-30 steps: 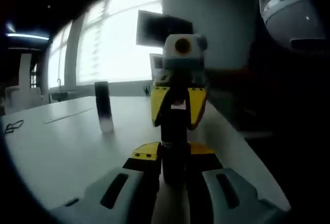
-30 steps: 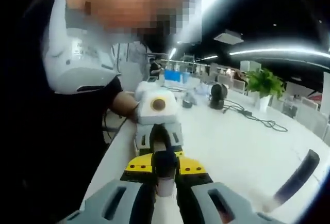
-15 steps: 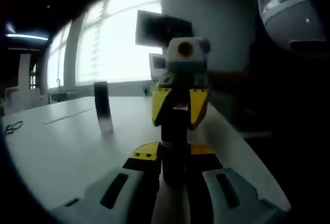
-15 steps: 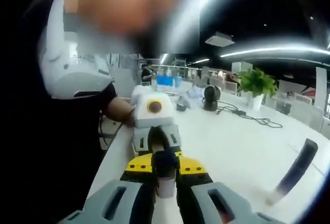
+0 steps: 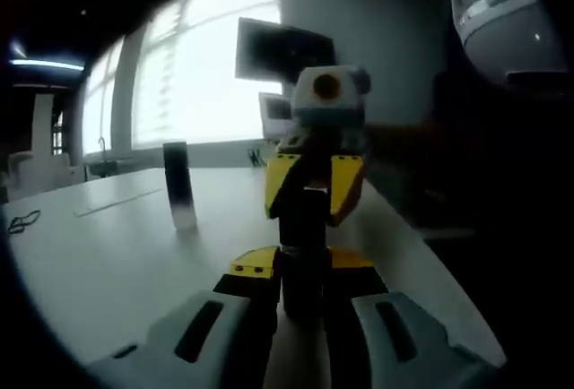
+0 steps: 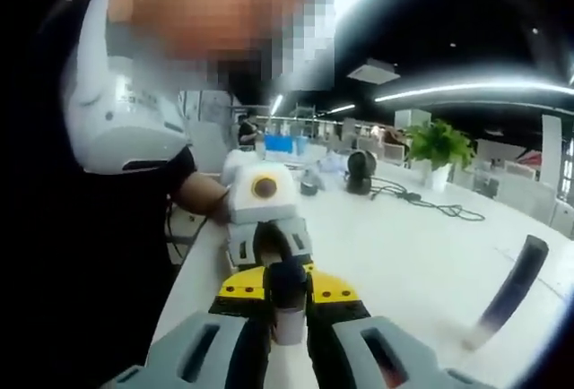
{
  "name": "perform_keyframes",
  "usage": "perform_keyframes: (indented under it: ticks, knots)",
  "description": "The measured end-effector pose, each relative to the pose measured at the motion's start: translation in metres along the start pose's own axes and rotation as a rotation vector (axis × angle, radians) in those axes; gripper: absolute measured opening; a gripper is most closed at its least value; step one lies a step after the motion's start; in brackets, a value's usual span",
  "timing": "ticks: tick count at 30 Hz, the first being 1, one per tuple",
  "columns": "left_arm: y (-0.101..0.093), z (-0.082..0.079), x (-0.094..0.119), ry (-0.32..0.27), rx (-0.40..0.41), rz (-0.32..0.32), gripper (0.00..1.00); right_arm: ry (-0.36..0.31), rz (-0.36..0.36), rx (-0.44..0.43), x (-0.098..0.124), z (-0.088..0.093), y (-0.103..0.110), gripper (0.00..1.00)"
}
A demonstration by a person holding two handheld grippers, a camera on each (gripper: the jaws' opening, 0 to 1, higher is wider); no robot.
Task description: Pick up cosmetic bottle twist off cap place on table pick up cap screw tight cap place on table
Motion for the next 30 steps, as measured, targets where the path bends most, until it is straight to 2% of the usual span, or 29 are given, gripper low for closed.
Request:
perform_keyframes:
  ticks: [5, 8, 13, 23, 30]
  knots:
    - [0.0, 0.0, 0.0, 0.0, -0.003, -0.004, 0.09, -0.004, 0.097, -0.013, -0.001, -0.001, 0.003, 0.09]
    - [0.002, 0.0, 0.0, 0.001, -0.002, -0.012, 0.09, -0.025, 0.212, -0.083, -0.002, 0.0, 0.004, 0.09]
    - [0.002, 0.0, 0.001, 0.002, -0.005, -0.013, 0.09, -0.041, 0.314, -0.048, -0.004, 0.0, 0.013, 0.09]
    - [0.004, 0.001, 0.001, 0.007, -0.009, -0.028, 0.09, -0.067, 0.558, -0.098, -0.006, 0.002, 0.019, 0.09]
    - [0.006, 0.0, 0.001, 0.011, -0.021, -0.048, 0.09, -0.071, 0.688, -0.127, -0.007, 0.002, 0.022, 0.09]
Point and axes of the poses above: the point that each gripper's makers call its tool centre point, and the gripper's own axes: x roughly backward along the fingers, y roughly to its left, z roughly out of its underside, the point moved 5 cm from there along x, roughly backward along the fingers, and after that the axes turned 3 degrees about -x, right-handed, at the moved point
